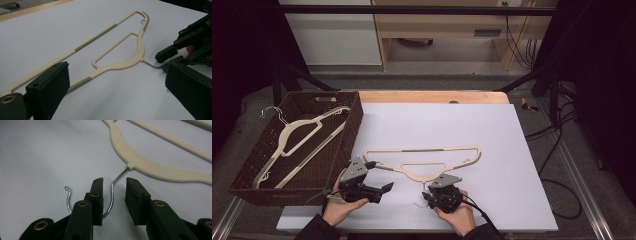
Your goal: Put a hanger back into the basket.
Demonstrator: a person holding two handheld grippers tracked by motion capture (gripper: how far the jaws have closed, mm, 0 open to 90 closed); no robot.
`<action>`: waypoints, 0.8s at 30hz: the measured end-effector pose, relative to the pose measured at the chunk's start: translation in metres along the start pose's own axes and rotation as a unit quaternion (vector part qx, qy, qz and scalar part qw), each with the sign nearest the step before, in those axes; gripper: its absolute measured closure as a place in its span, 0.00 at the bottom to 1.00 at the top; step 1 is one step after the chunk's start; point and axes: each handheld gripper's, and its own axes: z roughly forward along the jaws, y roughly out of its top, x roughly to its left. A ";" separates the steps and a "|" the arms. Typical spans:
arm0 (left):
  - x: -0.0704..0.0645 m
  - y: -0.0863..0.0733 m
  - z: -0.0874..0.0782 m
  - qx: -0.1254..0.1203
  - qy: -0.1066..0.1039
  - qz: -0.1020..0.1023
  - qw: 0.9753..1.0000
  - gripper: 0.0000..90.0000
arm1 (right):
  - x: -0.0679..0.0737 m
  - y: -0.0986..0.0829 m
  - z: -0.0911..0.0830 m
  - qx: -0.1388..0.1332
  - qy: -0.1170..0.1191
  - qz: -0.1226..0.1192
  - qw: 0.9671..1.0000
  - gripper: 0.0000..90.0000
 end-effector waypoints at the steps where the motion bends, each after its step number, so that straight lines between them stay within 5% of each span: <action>1: 0.000 0.000 0.000 0.000 0.000 0.000 1.000 0.06 | 0.001 0.000 0.000 -0.002 -0.009 -0.004 1.000 0.79; 13: 0.000 -0.001 0.003 0.005 0.004 0.001 1.000 0.06 | 0.003 0.001 0.000 0.011 -0.011 0.005 1.000 0.99; 24: 0.000 -0.001 0.006 0.010 0.005 0.008 1.000 0.06 | -0.002 0.005 -0.008 -0.002 0.012 0.039 0.999 0.99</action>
